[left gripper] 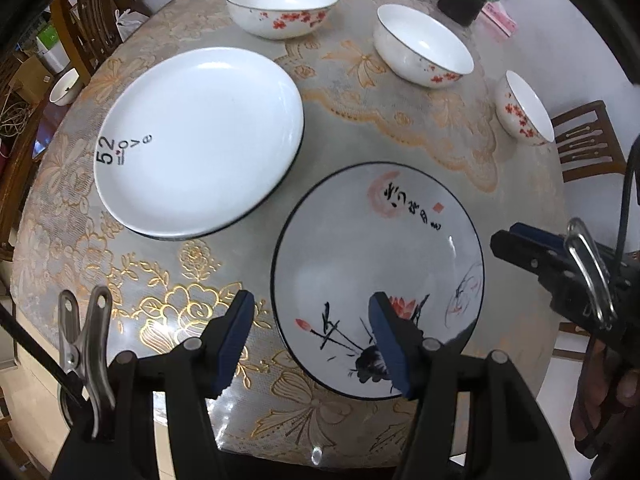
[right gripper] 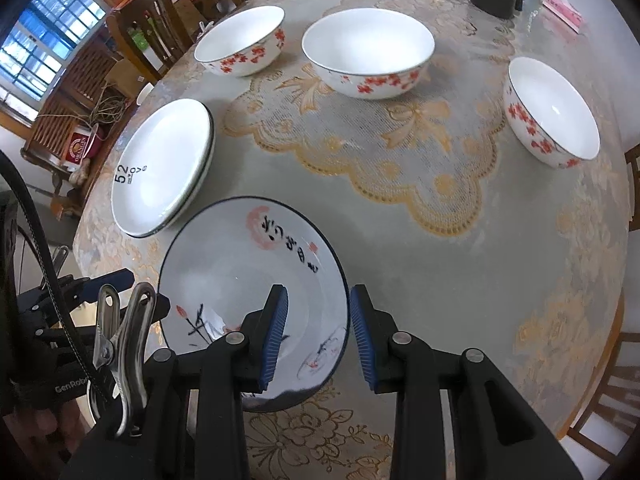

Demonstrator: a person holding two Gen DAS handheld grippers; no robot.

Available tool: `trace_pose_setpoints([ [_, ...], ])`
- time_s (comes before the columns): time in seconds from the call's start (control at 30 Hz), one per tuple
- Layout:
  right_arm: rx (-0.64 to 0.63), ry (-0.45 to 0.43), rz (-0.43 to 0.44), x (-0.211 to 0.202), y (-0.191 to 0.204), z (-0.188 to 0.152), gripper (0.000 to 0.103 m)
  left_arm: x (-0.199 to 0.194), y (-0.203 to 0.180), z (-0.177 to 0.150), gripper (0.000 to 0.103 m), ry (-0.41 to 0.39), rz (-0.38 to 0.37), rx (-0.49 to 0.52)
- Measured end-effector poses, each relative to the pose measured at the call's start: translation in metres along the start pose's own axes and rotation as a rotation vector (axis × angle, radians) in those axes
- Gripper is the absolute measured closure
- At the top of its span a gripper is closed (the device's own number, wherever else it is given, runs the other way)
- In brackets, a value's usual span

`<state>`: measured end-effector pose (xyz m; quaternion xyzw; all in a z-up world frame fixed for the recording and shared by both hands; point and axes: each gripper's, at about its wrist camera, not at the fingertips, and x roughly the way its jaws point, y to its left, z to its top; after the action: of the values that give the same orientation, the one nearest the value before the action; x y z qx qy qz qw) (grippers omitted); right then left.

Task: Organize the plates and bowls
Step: 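Move the right gripper to the rim of the lotus-painted plate, then close the right gripper on the lotus-painted plate rim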

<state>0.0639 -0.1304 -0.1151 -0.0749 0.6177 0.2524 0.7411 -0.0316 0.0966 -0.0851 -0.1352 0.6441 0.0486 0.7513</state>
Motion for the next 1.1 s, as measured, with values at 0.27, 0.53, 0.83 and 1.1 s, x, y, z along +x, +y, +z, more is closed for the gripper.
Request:
trace_pose_setpoints([
  [0.27,0.024,0.031,0.005,0.011,-0.011,-0.009,0.07,0.007,0.001,-0.006,0.04,0.014,-0.001,-0.006],
  [0.53,0.047,0.05,0.03,0.025,-0.018,-0.016,0.07,0.029,0.01,-0.01,0.04,0.034,-0.009,-0.032],
  [0.83,0.053,0.071,0.039,0.04,-0.018,-0.021,0.07,0.037,0.009,-0.012,0.04,0.029,-0.017,-0.041],
  [1.1,0.054,0.083,0.072,0.051,-0.017,-0.02,0.07,0.048,-0.002,-0.009,0.04,0.01,0.005,-0.034],
])
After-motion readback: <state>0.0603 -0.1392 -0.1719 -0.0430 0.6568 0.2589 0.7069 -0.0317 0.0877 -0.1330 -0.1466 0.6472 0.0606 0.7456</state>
